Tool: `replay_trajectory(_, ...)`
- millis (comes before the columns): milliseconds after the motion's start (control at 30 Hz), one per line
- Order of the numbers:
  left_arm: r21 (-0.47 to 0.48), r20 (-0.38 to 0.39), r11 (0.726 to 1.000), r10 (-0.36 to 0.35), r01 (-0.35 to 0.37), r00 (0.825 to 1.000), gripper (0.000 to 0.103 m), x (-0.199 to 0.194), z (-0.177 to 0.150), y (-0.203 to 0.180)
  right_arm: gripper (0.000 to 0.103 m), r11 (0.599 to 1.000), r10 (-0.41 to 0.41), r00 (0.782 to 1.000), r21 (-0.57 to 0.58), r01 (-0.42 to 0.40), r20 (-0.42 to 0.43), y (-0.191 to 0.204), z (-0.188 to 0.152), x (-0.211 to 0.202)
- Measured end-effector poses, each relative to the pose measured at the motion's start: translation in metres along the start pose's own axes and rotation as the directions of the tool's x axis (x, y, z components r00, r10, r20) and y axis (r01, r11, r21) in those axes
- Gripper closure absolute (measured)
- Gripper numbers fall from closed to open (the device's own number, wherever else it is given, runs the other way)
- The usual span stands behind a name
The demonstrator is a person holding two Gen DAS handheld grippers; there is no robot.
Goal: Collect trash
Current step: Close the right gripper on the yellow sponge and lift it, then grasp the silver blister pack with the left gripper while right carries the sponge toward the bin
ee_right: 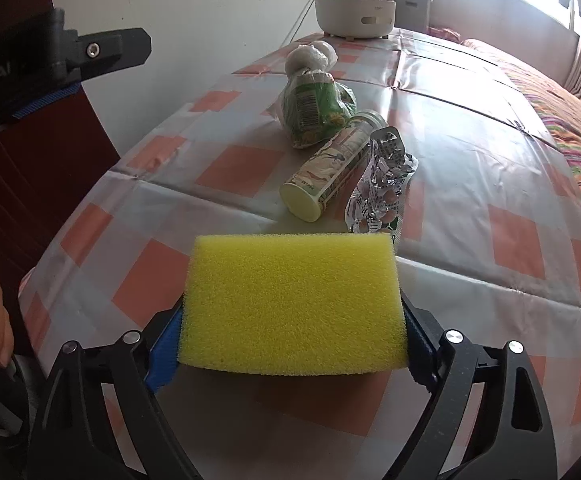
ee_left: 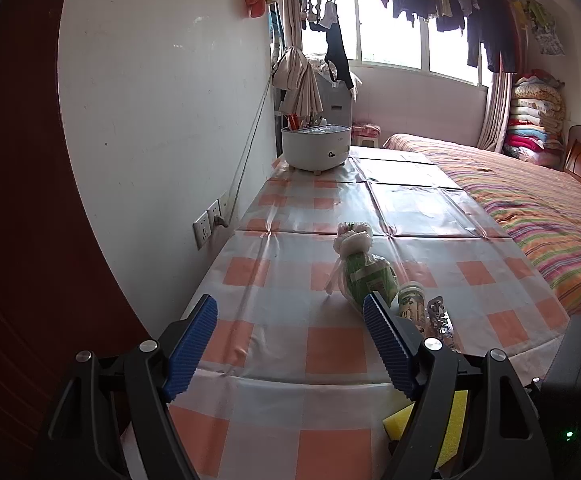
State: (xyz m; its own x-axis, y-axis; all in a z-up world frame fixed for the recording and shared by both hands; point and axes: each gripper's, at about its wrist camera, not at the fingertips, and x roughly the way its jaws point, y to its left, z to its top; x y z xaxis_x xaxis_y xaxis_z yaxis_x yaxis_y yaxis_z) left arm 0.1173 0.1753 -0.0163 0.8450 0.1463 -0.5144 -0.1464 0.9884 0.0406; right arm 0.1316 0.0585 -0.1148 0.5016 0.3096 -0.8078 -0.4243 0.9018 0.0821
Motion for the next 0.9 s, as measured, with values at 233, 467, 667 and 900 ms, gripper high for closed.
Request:
replay_trajectory(233,0.0,-0.015,1.0,-0.011,0.011,1.0,0.029,0.006,0.002,-0.006,0.018,0.999,0.026,0.996,0.044,-0.03,0.084,-0.023,0.003,-0.033)
replay_trajectory(467,0.008,-0.035,1.0,-0.022,0.022,0.999,0.029,0.012,0.002,-0.016,0.018,0.99,0.0,0.984,0.138,-0.025,0.177,-0.068,0.005,-0.066)
replay_trajectory(667,0.018,-0.083,0.998,-0.062,0.064,0.995,0.029,0.023,0.0,-0.032,0.017,0.974,-0.035,0.972,0.227,-0.019,0.233,-0.108,0.003,-0.081)
replay_trajectory(900,0.028,-0.181,0.987,-0.148,0.156,0.972,0.029,0.043,-0.005,-0.061,0.017,0.961,-0.042,0.968,0.275,-0.029,0.248,-0.127,-0.002,-0.081)
